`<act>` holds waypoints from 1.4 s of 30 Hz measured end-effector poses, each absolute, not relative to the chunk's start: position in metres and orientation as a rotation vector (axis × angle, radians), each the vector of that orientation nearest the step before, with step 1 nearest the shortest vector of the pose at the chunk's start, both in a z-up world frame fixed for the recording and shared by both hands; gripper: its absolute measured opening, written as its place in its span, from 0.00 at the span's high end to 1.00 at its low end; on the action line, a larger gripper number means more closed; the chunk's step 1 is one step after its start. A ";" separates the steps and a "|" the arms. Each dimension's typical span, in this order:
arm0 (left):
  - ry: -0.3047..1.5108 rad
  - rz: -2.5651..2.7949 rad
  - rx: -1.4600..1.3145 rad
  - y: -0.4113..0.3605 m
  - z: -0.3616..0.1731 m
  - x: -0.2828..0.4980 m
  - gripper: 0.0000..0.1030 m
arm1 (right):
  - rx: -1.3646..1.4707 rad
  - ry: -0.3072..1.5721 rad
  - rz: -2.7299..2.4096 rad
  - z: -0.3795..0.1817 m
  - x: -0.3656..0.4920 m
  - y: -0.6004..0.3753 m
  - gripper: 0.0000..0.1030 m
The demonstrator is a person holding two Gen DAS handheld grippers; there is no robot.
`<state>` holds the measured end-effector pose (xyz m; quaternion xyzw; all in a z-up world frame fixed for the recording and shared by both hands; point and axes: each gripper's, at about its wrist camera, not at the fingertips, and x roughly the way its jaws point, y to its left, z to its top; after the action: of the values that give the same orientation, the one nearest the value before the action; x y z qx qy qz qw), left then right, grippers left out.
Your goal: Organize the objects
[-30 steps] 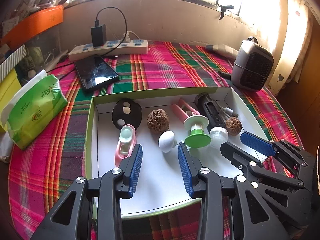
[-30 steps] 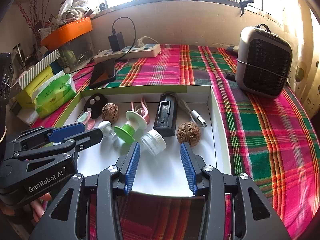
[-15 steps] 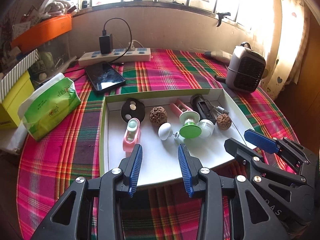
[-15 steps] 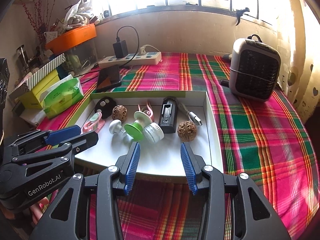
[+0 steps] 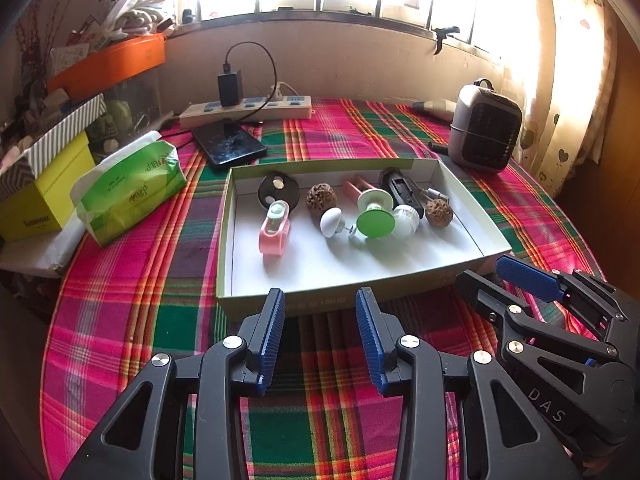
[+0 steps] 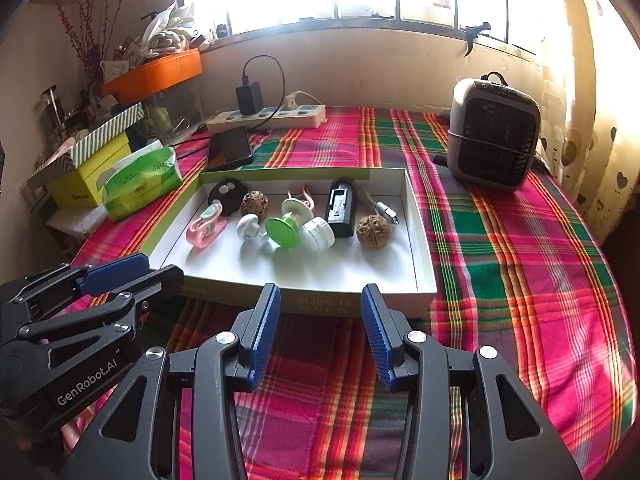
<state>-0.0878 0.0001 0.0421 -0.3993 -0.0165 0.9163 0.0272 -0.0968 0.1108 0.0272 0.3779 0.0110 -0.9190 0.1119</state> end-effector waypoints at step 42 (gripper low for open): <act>-0.046 2.850 -1.340 0.013 0.002 -0.067 0.65 | 1.303 0.101 -2.693 -0.011 -0.085 0.124 0.43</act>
<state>-0.0668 0.0128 0.0018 -0.4255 -0.0145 0.9048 -0.0042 -0.0846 0.1240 -0.0115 0.4340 0.0338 -0.8972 0.0741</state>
